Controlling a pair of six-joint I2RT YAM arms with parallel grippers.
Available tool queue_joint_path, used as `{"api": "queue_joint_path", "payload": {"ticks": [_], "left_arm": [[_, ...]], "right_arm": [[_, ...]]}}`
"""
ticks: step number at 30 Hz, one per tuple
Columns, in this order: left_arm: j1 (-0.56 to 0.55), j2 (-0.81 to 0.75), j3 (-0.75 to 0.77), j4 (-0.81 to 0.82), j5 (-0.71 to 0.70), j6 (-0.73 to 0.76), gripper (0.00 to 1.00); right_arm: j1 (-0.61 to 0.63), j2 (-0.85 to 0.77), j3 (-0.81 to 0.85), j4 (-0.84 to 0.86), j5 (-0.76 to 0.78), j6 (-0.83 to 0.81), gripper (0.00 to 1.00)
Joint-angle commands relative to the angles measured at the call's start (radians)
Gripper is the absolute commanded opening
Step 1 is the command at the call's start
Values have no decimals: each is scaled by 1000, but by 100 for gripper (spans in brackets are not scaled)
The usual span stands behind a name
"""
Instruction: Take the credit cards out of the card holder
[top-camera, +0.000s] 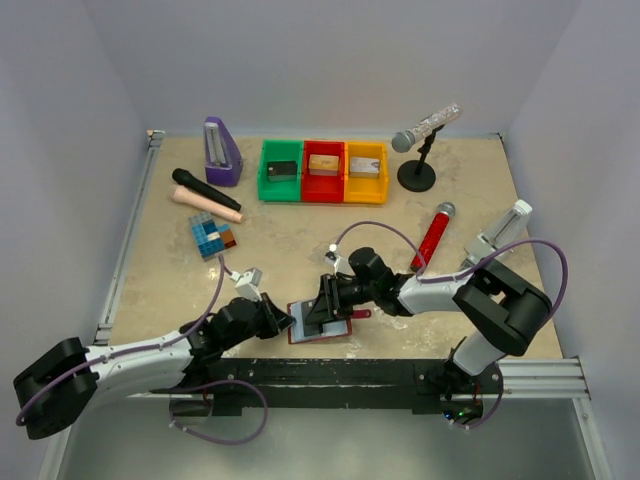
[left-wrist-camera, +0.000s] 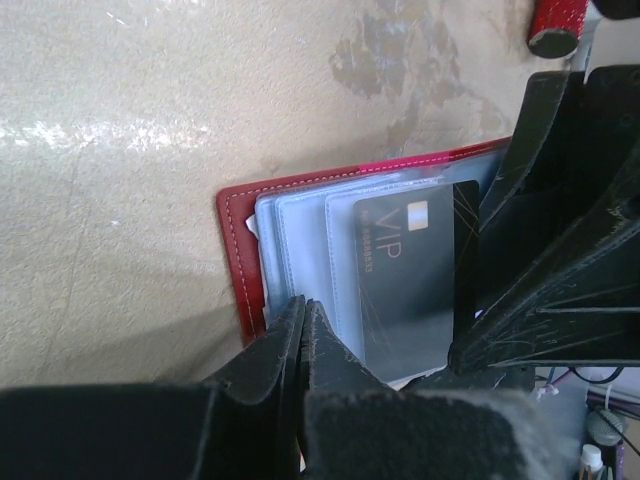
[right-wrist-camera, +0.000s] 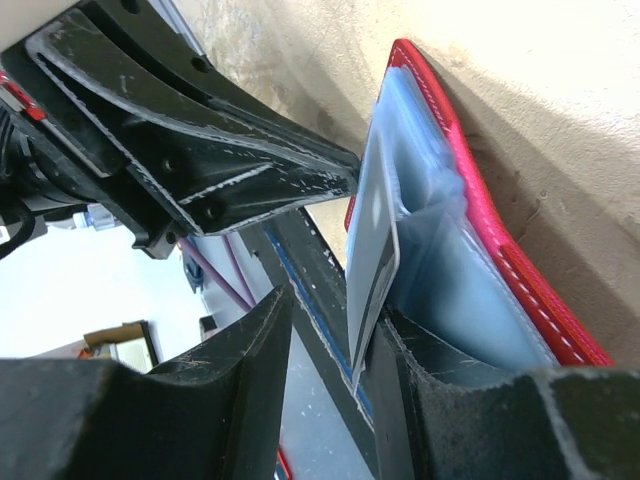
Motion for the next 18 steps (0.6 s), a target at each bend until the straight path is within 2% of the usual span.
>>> {"api": "queue_joint_path", "payload": {"ticks": [1, 18], "left_arm": [[-5, 66, -67, 150, 44, 25, 0], [-6, 139, -67, 217, 67, 22, 0]], "right_arm": [[-5, 4, 36, 9, 6, -18, 39], [0, 50, 71, 13, -14, -7, 41]]}}
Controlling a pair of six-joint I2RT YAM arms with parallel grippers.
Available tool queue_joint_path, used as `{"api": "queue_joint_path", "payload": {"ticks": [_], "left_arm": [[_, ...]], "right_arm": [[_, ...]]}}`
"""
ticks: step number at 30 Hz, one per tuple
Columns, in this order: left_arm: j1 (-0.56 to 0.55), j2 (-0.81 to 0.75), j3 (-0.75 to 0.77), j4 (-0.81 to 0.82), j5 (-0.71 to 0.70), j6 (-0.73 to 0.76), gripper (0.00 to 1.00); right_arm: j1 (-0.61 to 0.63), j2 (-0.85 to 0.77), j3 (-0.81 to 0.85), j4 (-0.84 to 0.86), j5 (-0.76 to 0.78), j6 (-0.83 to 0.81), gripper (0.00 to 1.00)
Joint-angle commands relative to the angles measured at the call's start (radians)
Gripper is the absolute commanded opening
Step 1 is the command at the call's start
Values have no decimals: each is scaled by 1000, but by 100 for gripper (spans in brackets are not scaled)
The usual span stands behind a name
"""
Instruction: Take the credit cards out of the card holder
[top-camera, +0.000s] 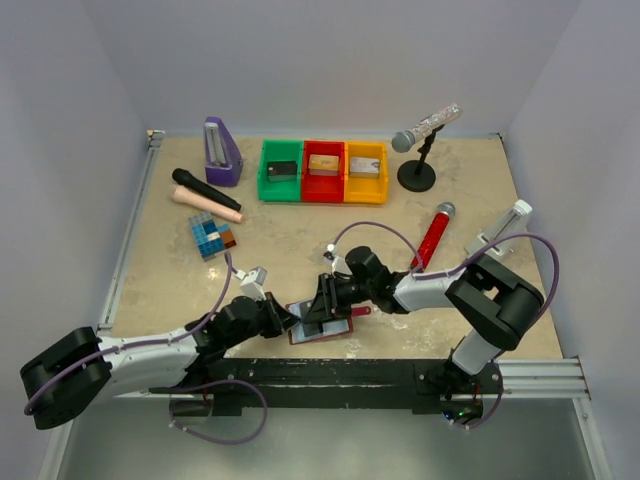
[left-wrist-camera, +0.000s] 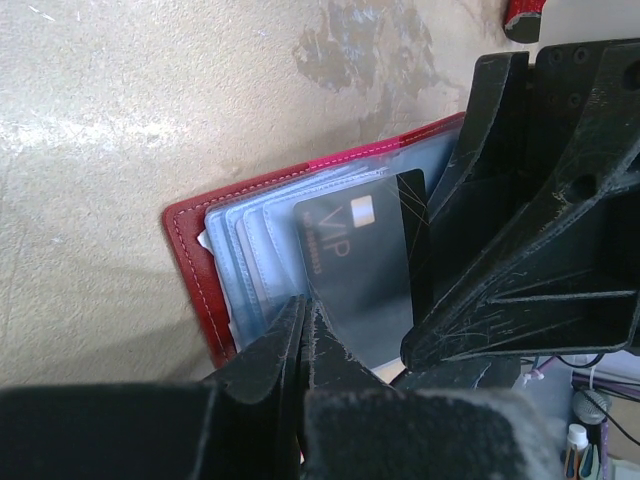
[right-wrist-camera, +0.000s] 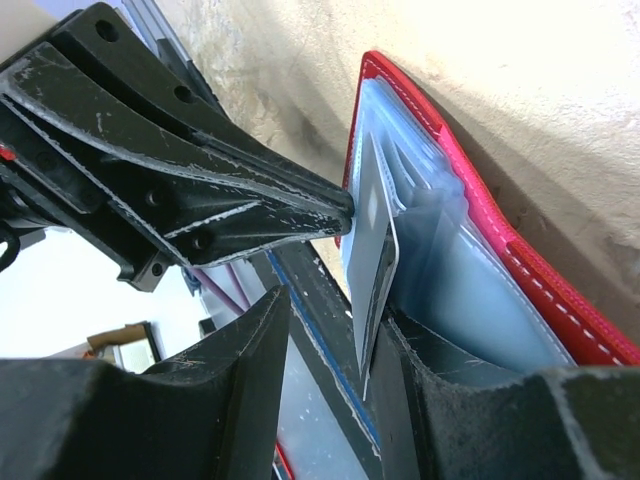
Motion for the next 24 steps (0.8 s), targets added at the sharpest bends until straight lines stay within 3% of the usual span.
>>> {"api": "queue_joint_path", "payload": {"ticks": [1, 24], "left_arm": [[-6, 13, -67, 72, 18, 14, 0], [-6, 71, -92, -33, -57, -49, 0]], "right_arm": [[0, 3, 43, 27, -13, -7, 41], [-3, -107, 14, -100, 41, -57, 34]]}}
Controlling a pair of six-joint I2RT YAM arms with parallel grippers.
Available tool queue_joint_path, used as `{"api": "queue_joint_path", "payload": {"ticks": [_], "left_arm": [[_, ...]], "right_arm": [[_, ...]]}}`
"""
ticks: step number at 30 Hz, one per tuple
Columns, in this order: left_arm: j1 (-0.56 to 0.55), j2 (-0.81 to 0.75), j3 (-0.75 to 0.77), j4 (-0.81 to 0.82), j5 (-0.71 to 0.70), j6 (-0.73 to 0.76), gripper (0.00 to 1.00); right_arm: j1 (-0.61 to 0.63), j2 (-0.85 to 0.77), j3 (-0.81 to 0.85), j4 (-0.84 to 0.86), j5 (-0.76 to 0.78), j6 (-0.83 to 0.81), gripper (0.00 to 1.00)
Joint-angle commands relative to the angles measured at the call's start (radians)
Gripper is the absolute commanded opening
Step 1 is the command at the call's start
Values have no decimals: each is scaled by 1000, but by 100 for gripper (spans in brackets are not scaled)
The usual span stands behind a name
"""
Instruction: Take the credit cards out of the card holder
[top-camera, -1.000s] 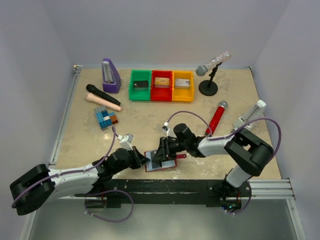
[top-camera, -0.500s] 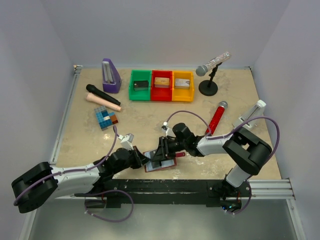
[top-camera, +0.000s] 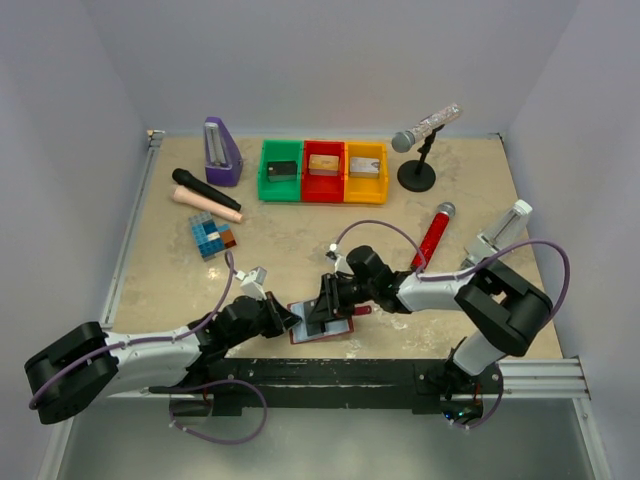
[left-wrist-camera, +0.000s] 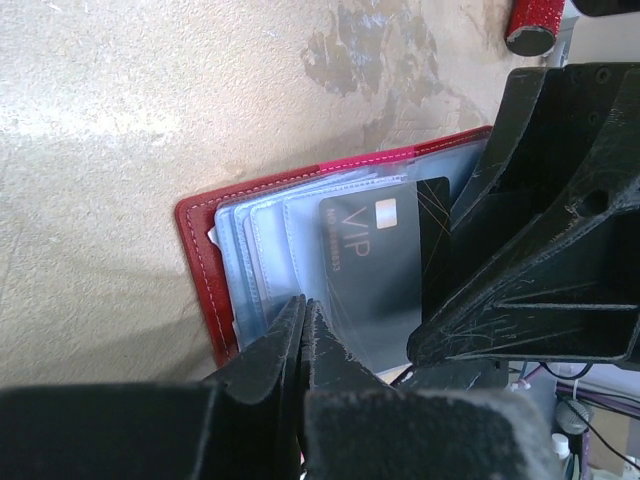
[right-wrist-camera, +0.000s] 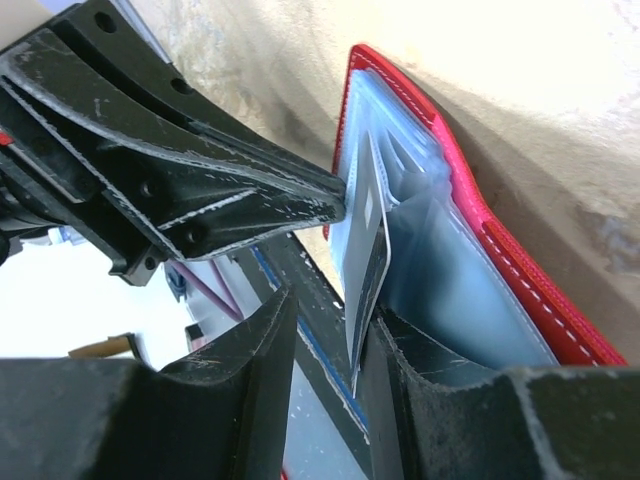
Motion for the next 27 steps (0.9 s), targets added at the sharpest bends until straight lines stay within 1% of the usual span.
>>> {"api": "queue_joint_path", "payload": {"ticks": [1, 18, 27], "left_arm": [[-5, 20, -89, -84, -48, -3, 0], [-5, 40, -96, -100, -62, -19, 0], [-5, 37, -104, -90, -60, -23, 0]], "right_arm": [[-3, -57, 8, -14, 8, -25, 34], [-18, -126, -10, -78, 30, -60, 30], [-23, -123, -9, -81, 31, -59, 23]]}}
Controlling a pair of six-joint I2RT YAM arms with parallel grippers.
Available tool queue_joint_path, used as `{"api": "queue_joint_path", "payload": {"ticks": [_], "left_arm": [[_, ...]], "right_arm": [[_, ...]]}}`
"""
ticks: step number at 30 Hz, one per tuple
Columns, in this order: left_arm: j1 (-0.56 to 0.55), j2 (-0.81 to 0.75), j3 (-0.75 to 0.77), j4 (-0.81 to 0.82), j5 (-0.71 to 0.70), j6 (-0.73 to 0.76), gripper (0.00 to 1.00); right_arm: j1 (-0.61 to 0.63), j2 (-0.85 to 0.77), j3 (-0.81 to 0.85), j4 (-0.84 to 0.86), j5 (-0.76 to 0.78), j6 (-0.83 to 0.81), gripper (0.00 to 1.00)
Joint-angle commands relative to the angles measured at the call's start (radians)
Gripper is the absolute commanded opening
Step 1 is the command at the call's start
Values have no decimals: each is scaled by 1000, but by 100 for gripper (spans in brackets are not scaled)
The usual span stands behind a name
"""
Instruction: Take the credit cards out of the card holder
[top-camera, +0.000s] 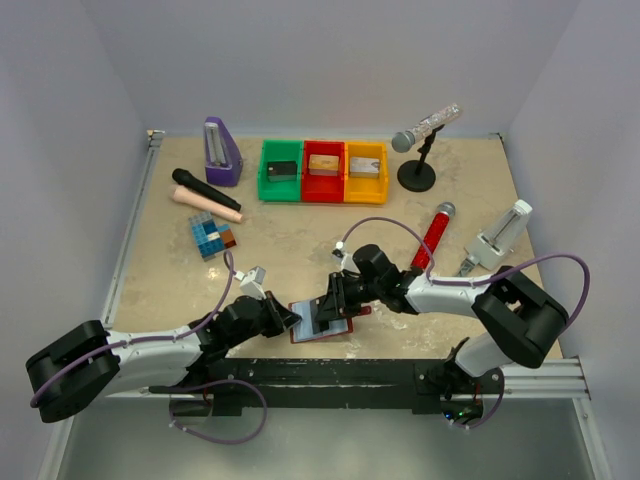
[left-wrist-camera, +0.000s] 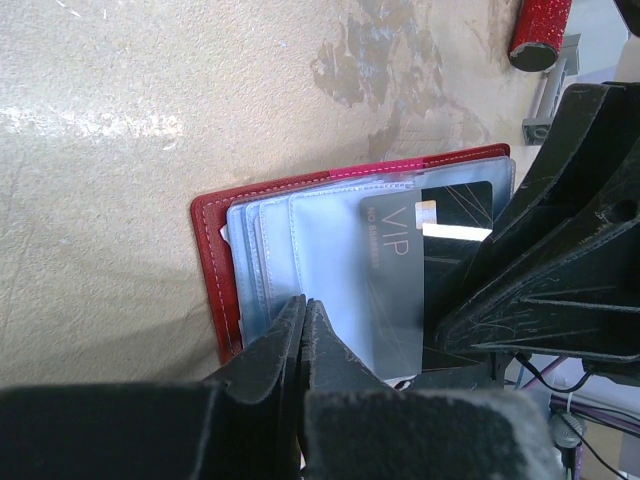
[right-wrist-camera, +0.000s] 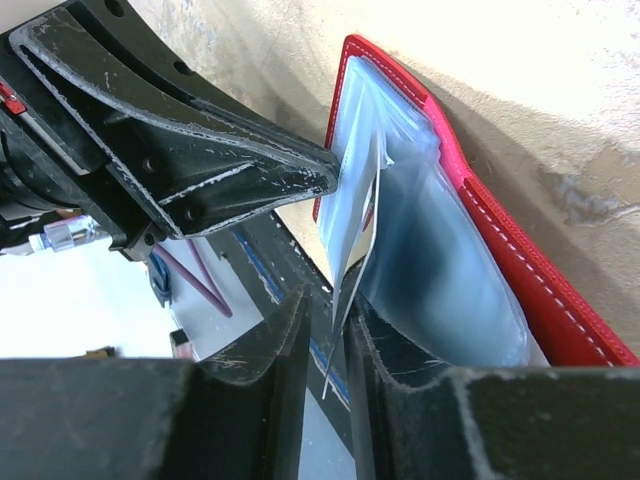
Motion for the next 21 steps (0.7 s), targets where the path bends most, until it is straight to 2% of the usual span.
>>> {"api": "queue_joint_path", "payload": {"ticks": [1, 15, 21], "left_arm": [[-5, 20, -108, -89, -35, 3, 0], [-5, -42, -123, -127, -57, 3, 0], [-5, -54, -146, -129, -63, -10, 0]], "right_arm": [[-3, -27, 6, 21, -4, -11, 22], [-21, -39, -17, 9, 24, -7, 12], [-29, -47, -17, -14, 25, -17, 2]]}}
